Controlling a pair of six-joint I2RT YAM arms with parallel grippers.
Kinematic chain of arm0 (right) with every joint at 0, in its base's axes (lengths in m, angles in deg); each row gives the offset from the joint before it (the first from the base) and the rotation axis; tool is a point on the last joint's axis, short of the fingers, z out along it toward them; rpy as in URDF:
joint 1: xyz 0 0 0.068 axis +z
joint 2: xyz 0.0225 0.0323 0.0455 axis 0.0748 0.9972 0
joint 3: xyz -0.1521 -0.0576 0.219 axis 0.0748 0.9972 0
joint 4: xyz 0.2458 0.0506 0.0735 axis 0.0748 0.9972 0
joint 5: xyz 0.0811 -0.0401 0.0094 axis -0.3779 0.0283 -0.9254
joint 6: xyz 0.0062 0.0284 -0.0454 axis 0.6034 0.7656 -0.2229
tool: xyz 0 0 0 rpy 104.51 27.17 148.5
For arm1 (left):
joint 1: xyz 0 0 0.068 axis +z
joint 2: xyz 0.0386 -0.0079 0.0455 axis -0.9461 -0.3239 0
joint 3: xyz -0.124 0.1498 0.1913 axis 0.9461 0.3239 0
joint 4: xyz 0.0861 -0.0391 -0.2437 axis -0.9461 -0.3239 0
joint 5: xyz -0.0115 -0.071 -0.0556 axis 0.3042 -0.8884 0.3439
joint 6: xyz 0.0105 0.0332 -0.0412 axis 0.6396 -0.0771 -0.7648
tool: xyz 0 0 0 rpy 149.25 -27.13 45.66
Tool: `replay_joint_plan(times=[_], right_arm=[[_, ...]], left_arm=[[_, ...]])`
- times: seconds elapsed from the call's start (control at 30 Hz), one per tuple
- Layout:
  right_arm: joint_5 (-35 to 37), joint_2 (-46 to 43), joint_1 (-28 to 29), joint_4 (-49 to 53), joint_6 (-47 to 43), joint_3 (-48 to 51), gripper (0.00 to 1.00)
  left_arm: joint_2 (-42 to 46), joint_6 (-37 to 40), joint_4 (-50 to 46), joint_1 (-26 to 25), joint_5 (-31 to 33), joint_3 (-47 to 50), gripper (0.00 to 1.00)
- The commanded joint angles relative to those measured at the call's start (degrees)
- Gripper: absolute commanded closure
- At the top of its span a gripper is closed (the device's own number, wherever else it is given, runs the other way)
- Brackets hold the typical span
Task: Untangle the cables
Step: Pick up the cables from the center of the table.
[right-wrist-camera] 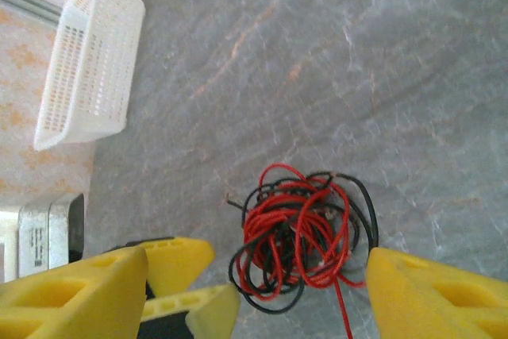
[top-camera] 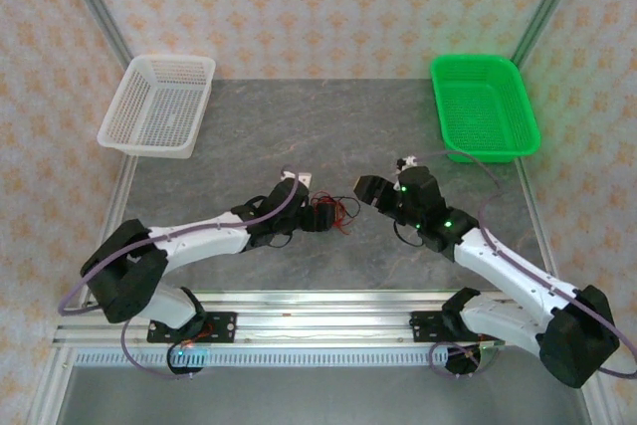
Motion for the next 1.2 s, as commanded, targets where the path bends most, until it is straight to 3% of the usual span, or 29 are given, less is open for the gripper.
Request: replay_joint_plan(times=[0.0, 0.23, 0.4, 0.57, 0.63, 0.8, 1.03, 1.17], right_arm=[[-2.83, 0.57, -0.44, -3.13, 2.75, 0.73, 0.29], [-1.92, 0.27, -0.59, -4.10, 3.84, 2.49, 0.30], [-1.92, 0.83, -0.69, -5.10, 4.33, 3.98, 0.32], [-1.96, 1.76, -0.86, -5.71, 3.69, 4.51, 0.34], [-2.64, 2.24, -1.25, -6.36, 2.14, 4.69, 0.34], [-5.44, 2.49, -1.92, -7.21, -12.94, 3.70, 0.34], [-10.76, -0.68, -1.92, -10.61, -33.93, 3.59, 0.36], [-11.58, -0.82, -1.92, -12.03, -37.52, 3.99, 0.36]], left_arm=[[-3.81, 2.73, 4.61, -0.25, 0.37, -0.83, 0.21], [-10.98, 4.94, 6.12, -0.19, 0.61, -3.66, 0.28], [-12.56, 5.45, 10.77, 0.23, 2.08, -2.24, 0.41], [-12.66, 7.13, 17.80, 0.55, 0.72, -0.07, 0.63], [-11.90, 7.67, 20.04, 0.56, -0.86, 0.66, 0.79], [-6.27, 8.14, 23.36, 0.55, -7.26, 2.98, 0.99], [1.17, 6.17, 18.26, 2.90, -19.24, 1.47, 1.00], [4.70, 2.62, 19.37, 4.38, -21.81, 1.94, 1.00]])
